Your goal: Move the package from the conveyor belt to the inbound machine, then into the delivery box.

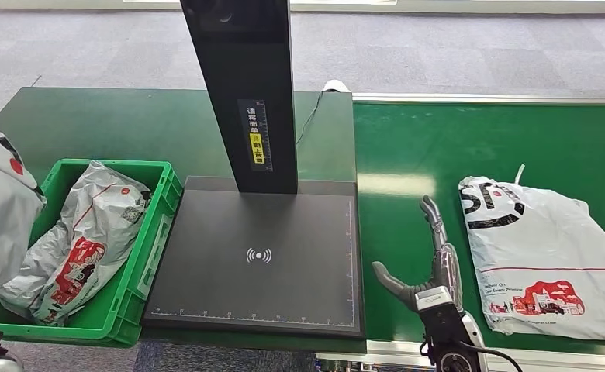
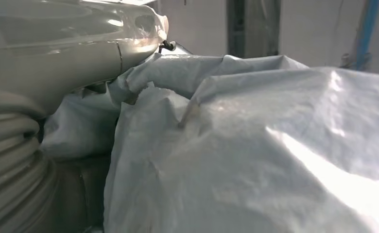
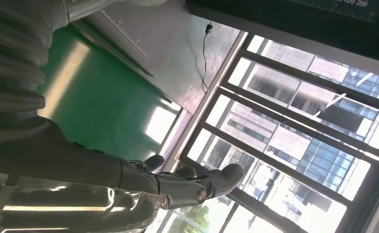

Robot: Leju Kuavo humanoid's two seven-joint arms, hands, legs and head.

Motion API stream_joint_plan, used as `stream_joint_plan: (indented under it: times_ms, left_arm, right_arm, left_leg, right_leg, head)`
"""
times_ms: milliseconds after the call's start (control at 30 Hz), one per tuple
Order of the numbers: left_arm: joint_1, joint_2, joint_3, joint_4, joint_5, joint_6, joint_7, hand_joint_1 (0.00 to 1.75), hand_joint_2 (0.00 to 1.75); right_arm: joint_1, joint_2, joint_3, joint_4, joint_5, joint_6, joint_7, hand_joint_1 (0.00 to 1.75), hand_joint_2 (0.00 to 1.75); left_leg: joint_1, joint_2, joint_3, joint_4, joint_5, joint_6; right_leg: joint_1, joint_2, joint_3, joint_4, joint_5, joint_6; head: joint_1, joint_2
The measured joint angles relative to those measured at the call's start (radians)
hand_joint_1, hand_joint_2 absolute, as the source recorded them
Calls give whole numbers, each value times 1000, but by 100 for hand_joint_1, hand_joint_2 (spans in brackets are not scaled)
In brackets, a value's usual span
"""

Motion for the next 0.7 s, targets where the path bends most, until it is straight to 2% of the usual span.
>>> stream_joint_plan:
  times_ms: [233, 300, 333, 367, 433, 500, 533, 600, 700]
  left_arm:
    - [-5, -35, 85, 136, -3, 0, 1, 175, 175]
    - [-6, -40, 104, 199, -42, -8, 31, 175, 175]
    - [-5, -35, 107, 239, -92, -23, 76, 175, 175]
    - [-2, -24, 104, 288, -170, -51, 160, 175, 175]
    - [14, 17, 72, 394, -361, -123, 441, 175, 175]
    - [27, 61, 24, 487, -464, -157, 710, 175, 175]
    - [32, 81, 1, 522, -469, -154, 775, 175, 175]
    - [40, 114, -37, 574, -463, -148, 817, 175, 175]
    - [43, 143, -73, 614, -461, -145, 797, 175, 175]
  right_arm:
    - [42, -3, -11, -39, 2, -20, 0, 0, 175]
    - [54, -5, -16, -52, 3, -22, 3, 0, 175]
    - [61, -7, -20, -59, 7, -21, 6, 0, 175]
    - [68, -8, -23, -67, 14, -18, 11, 0, 175]
    - [79, -8, -31, -84, 31, -3, 24, 0, 175]
    - [90, -8, -40, -101, 44, 12, 34, 0, 175]
    - [95, -7, -45, -108, 47, 16, 37, 0, 175]
    - [100, -7, -53, -118, 52, 21, 39, 0, 175]
    - [103, -6, -57, -126, 54, 22, 39, 0, 175]
  left_leg:
    - [0, 0, 0, 0, 0, 0]
    - [-1, 0, 1, 0, 0, 0]
    - [-1, 0, 1, 0, 0, 0]
    - [-1, -1, 1, 0, 0, 0]
    - [-1, 1, 1, 0, 0, 0]
    - [0, 5, 0, 0, 0, -1]
    - [0, 5, 0, 0, 0, -1]
    - [0, 5, 0, 0, 0, -1]
    - [0, 3, -1, 0, -1, -1]
  right_leg:
    - [0, 0, 0, 0, 0, 0]
    - [-1, 0, 0, 0, 0, 0]
    - [-1, 0, 0, 0, 0, 0]
    - [-1, -1, 1, 0, 0, 0]
    - [-1, 2, 0, 0, 0, 0]
    - [0, 5, -2, 0, 1, -1]
    - [0, 6, -2, 0, 1, -1]
    - [0, 5, -2, 0, 1, -1]
    - [0, 5, -2, 0, 0, 0]
  head:
    - [0, 0]
    - [0, 0]
    - [0, 0]
    - [0, 0]
    - [0, 0]
    - [0, 0]
    - [0, 0]
    - [0, 0]
    - [0, 0]
